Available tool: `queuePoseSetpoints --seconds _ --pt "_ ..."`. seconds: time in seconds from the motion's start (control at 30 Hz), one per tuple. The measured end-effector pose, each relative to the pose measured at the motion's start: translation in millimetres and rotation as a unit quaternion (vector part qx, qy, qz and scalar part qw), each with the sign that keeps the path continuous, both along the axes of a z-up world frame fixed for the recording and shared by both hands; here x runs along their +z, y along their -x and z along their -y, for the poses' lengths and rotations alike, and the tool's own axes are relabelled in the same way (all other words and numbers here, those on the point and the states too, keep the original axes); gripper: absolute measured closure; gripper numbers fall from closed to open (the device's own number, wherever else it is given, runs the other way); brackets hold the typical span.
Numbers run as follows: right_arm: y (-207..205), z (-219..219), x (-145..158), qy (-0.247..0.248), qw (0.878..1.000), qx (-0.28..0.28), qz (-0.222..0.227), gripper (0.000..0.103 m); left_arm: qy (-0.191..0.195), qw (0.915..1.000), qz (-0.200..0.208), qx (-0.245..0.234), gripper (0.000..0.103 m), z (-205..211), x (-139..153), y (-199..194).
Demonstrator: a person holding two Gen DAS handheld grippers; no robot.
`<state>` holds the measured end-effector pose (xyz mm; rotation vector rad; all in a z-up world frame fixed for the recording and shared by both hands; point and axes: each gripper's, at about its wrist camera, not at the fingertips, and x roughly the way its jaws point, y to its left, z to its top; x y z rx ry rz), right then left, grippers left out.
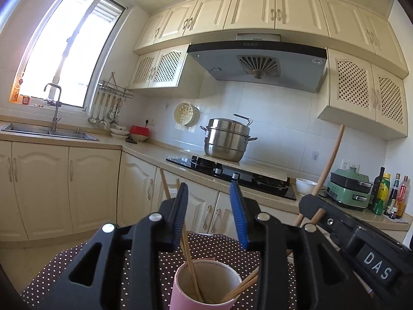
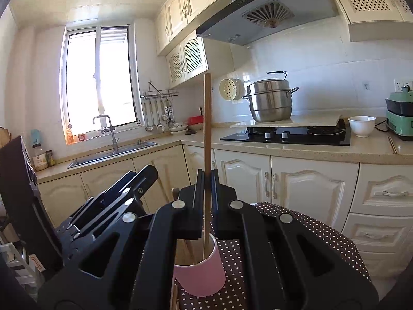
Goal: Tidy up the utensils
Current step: 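Open the left tool then the right tool, releasing chopsticks into the cup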
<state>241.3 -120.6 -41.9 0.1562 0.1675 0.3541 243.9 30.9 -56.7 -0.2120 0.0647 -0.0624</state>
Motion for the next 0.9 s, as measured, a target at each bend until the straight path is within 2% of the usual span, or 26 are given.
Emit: queuePoseSetpoints --seconds 0.13,0.5,0.9 --pt "3 -3 -2 0.005 1.000 -0.004 -0.003 0.097 -0.002 1.0000 -0.005 0.000 0.059 -3 0 7" --pt "12 -9 -6 0.016 1.000 -0.012 -0.010 0.097 -0.006 0.9995 -0.032 0.003 0.053 -9 2 21" --pt "25 -7 -6 0.021 0.999 -0.019 -0.016 0.096 -0.014 0.9993 -0.036 0.000 0.047 -8 8 40"
